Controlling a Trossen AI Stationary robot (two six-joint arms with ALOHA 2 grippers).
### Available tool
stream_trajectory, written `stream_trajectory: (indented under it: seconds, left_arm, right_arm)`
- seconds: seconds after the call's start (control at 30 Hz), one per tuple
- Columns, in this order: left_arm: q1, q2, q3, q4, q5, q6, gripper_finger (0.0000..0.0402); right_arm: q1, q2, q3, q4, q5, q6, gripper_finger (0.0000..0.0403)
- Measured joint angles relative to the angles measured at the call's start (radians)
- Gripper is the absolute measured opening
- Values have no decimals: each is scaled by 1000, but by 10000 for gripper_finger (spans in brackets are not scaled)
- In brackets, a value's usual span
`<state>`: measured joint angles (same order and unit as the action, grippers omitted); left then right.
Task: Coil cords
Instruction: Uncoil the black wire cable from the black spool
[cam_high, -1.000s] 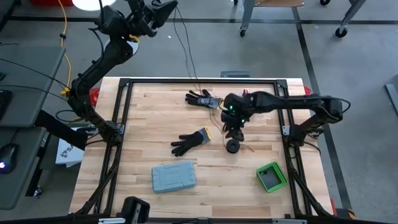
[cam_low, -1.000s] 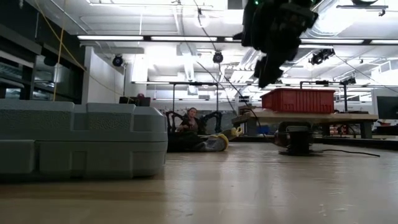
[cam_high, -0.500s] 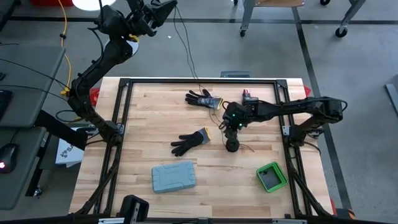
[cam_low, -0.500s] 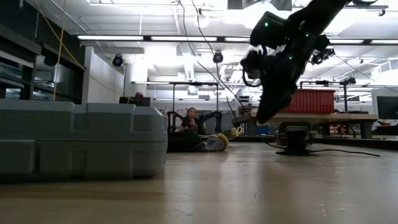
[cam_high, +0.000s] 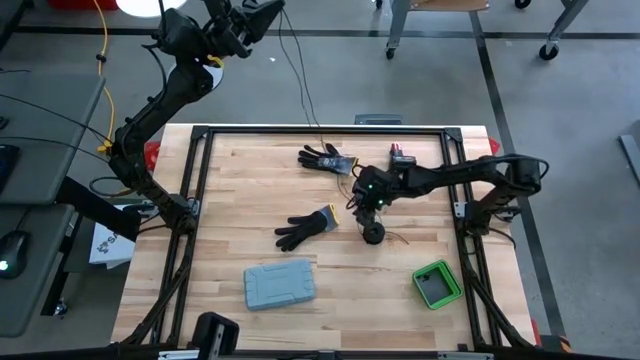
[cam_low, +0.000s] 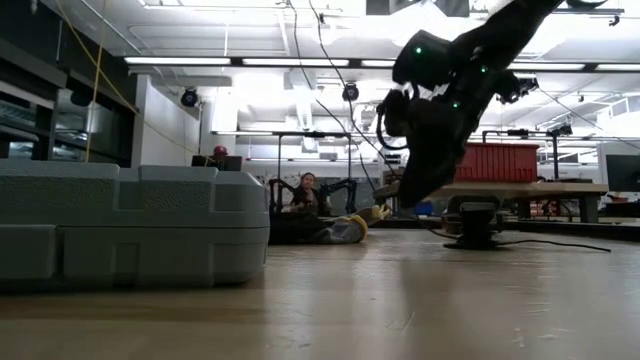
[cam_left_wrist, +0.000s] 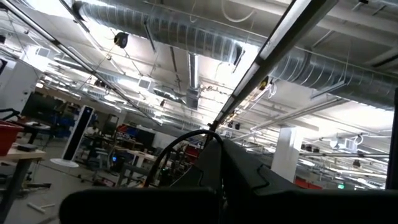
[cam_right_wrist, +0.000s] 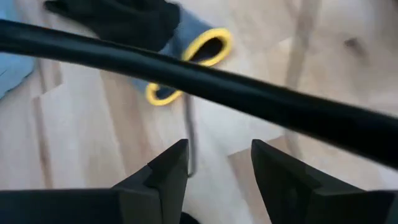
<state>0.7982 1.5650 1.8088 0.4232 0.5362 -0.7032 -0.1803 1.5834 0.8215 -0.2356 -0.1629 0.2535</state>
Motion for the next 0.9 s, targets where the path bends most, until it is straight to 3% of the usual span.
stream_trajectory:
  seconds: [0.13, 0.3, 0.57, 0.77, 0.9]
  left_arm:
    - [0, 0, 0, 0, -6, 5, 0]
    - [0, 0, 0, -17, -12, 42, 0]
    - [18, 0, 0, -228, 35, 88, 24]
    - [18, 0, 0, -579, 106, 216, 97]
    - [17, -1, 0, -876, 69, 388, 150]
  right_arm:
    - [15, 3, 1, 16, -4, 1, 118]
    - [20, -23, 33, -51, -47, 1, 15]
    - [14, -152, 148, -228, -43, -70, 2]
    - [10, -260, 218, -308, -53, -83, 1]
    - [11, -322, 283, -354, -73, -89, 1]
